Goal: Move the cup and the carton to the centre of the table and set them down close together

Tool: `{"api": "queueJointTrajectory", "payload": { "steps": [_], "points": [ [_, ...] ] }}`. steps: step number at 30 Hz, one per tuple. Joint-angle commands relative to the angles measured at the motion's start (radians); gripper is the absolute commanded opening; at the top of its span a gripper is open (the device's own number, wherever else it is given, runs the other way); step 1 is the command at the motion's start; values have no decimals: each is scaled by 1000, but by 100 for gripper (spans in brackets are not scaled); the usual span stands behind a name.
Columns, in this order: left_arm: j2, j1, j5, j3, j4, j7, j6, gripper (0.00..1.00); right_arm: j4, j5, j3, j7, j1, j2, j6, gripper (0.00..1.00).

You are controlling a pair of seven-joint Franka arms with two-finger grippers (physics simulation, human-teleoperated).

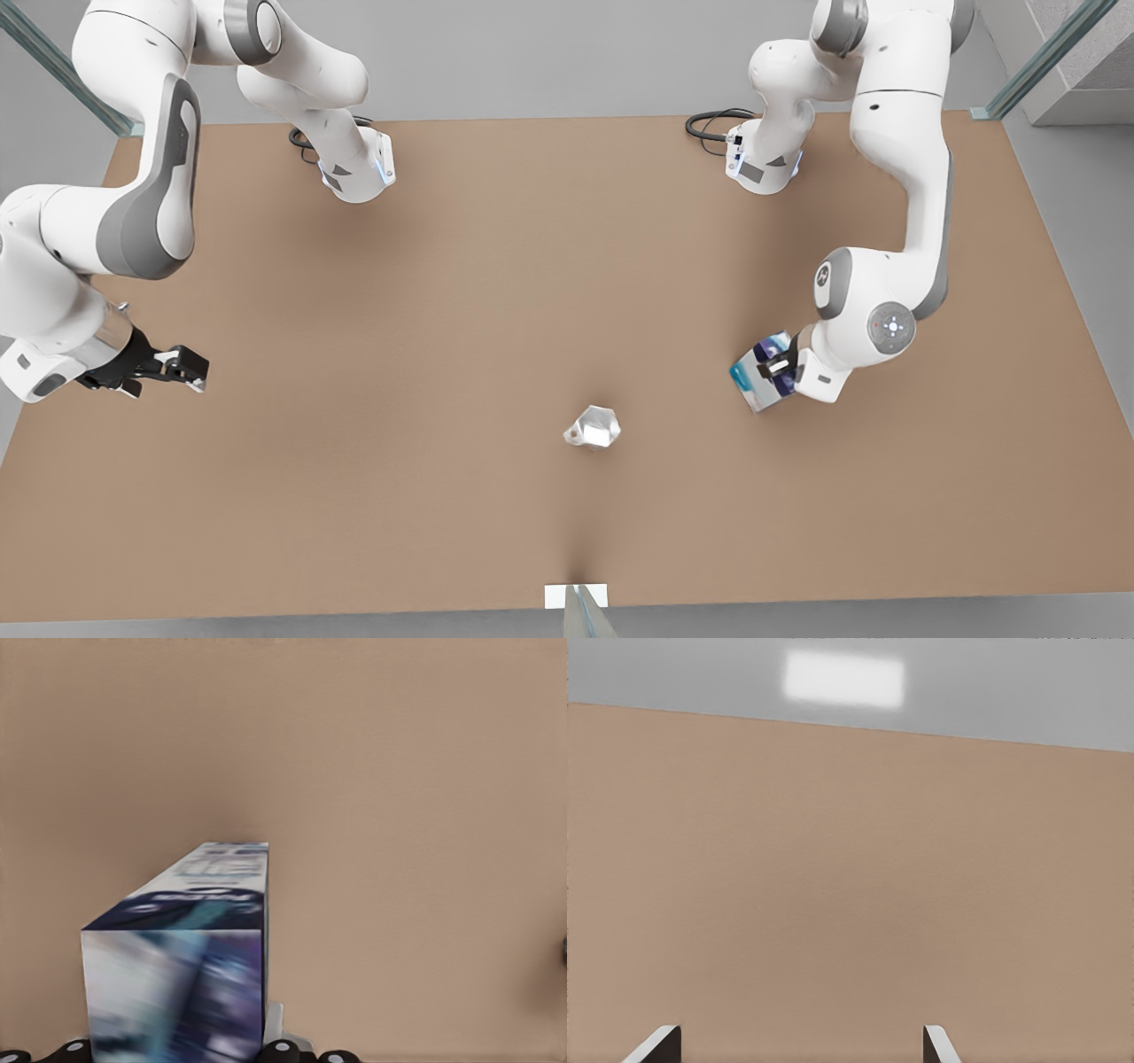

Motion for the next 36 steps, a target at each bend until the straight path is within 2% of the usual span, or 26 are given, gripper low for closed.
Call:
{"api": "queueJointTrajectory", "payload": {
  "steps": [1, 6, 7, 9, 11, 14, 15, 16, 17, 24, 25, 26, 27, 29, 30, 31, 33, 34, 36],
  "points": [
    [-5, -10, -4, 0, 10, -11, -11, 62, 0, 0, 0, 0, -1, 0, 0, 100],
    [-48, -251, -16, -30, 56, -208, -46, 63, 0, 0, 0, 0, 0, 0, 0, 100],
    [-44, -253, -16, -112, 77, -304, -47, 63, 0, 0, 0, 0, -1, 0, 0, 100],
    [-24, -257, -16, -208, 114, -384, -43, 65, 0, 0, 0, 0, -1, 0, 0, 100],
    [111, -326, -4, -221, 266, -468, -35, 65, 0, 0, 0, 0, 0, 0, 0, 100],
    [197, -349, 34, -212, 335, -473, -31, 66, 0, 0, 0, 0, 0, 0, 0, 100],
    [199, -348, 65, -212, 335, -473, -31, 77, 0, 0, 0, 0, 0, 0, 0, 100],
    [199, -349, 66, -210, 335, -475, -32, 96, 0, 0, 0, 0, 0, 0, 0, 100],
    [199, -348, 68, -208, 335, -473, -32, 100, 0, 0, 0, 0, 0, 0, 0, 100],
    [186, -348, 65, -205, 358, -484, -46, 100, 0, 2, 0, 2, 0, 0, 5, 100],
    [186, -346, 68, -172, 429, -459, -129, 100, 0, 3, 0, 2, 0, 1, 6, 100],
    [182, -342, 66, -92, 479, -302, -202, 100, 0, 5, 0, 2, 0, 0, 6, 100],
    [156, -339, 60, 50, 515, -46, -297, 100, 0, 5, 0, 2, 0, 0, 6, 100],
    [102, -319, 30, 321, 515, 375, -368, 100, 0, 8, 0, 2, -1, 0, 8, 100],
    [39, -282, 36, 330, 507, 406, -371, 100, 0, 8, 0, 2, -1, 1, 8, 100],
    [-21, -171, 59, 233, 501, 401, -391, 100, 0, 6, 0, 2, -1, 0, 8, 100],
    [-71, -85, 151, 111, 499, 401, -391, 100, 0, 3, 0, 2, 0, 0, 6, 100],
    [-81, -56, 177, 65, 499, 401, -388, 100, 0, 6, 0, 3, 0, 0, 6, 100],
    [-97, -47, 189, 48, 498, 403, -383, 100, 0, 6, 0, 3, -1, 0, 6, 100]
  ]
}}
